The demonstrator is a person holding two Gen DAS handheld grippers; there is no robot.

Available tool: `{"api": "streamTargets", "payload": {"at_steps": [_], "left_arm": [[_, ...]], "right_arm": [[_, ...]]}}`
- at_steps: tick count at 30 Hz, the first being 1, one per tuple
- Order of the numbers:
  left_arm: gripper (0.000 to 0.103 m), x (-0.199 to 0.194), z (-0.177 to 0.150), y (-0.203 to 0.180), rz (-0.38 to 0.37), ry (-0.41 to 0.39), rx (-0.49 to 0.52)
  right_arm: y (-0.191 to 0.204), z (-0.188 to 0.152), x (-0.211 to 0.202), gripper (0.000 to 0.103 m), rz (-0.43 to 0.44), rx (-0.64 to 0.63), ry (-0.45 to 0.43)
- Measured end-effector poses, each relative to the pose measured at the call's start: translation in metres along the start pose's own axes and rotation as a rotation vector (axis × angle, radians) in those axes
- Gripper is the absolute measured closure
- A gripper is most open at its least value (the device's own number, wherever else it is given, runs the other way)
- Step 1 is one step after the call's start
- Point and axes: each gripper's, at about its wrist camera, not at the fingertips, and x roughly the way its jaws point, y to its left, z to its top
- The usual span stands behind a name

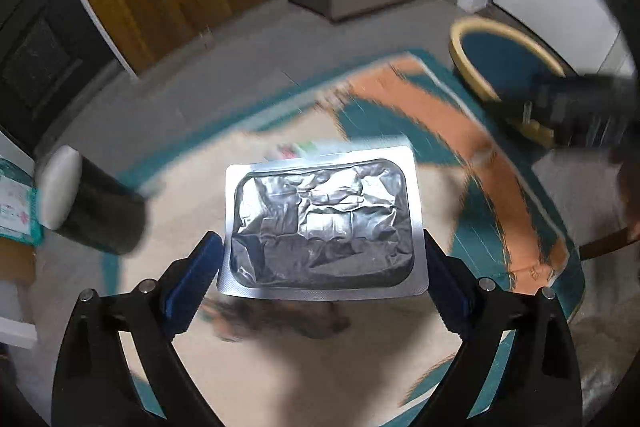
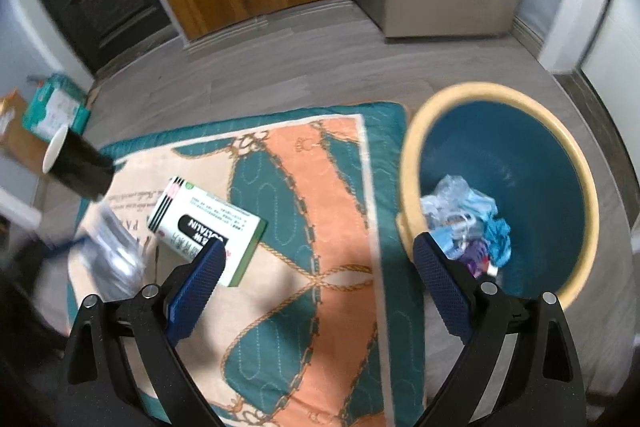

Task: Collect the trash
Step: 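Grasp the foil blister pack with the left gripper while the right grasps the COLTALIN box, then carry the foil blister pack and COLTALIN box over the teal bin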

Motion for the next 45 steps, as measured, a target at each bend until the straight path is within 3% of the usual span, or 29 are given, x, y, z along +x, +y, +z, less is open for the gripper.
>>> {"api": "streamTargets", "payload": {"at_steps": [6, 9, 13, 23, 30, 35, 39, 45], "left_arm": [[0.01, -0.018, 0.009, 0.054, 0.097, -0.032, -0.015], [0.01, -0.011, 0.005, 0.071, 0.059, -0.015, -0.092], [0.01, -0.005, 0.002, 0.083, 0.037, -0.007, -0.116], [0.01, 0.021, 0.001, 0.086, 0.014, 0.04, -0.093], [0.01, 0.028, 0.0, 0.091, 0.01, 0.062, -0.106], [0.01, 0.027, 0.0, 0.093, 0.011, 0.066, -0.114], [0.01, 0.028, 0.001, 0.092, 0.016, 0.07, -0.112], [0.01, 0.026, 0.002, 0.09, 0.017, 0.061, -0.104]], "right_arm": [[0.04, -0.006, 0.027, 0.009, 0.064, -0.247, 0.01], [0.055, -0.009, 0.042, 0.009, 0.119, -0.318, 0.029], [0.071, -0.008, 0.059, 0.009, 0.173, -0.381, 0.054], [0.106, -0.006, 0.107, 0.008, 0.164, -0.507, 0.084], [0.123, -0.004, 0.112, 0.008, 0.129, -0.621, 0.026], [0.126, 0.001, 0.113, 0.008, 0.16, -0.627, 0.016], [0.126, -0.003, 0.114, 0.02, 0.164, -0.65, 0.027], [0.116, -0.003, 0.099, 0.027, 0.152, -0.614, 0.021]]}}
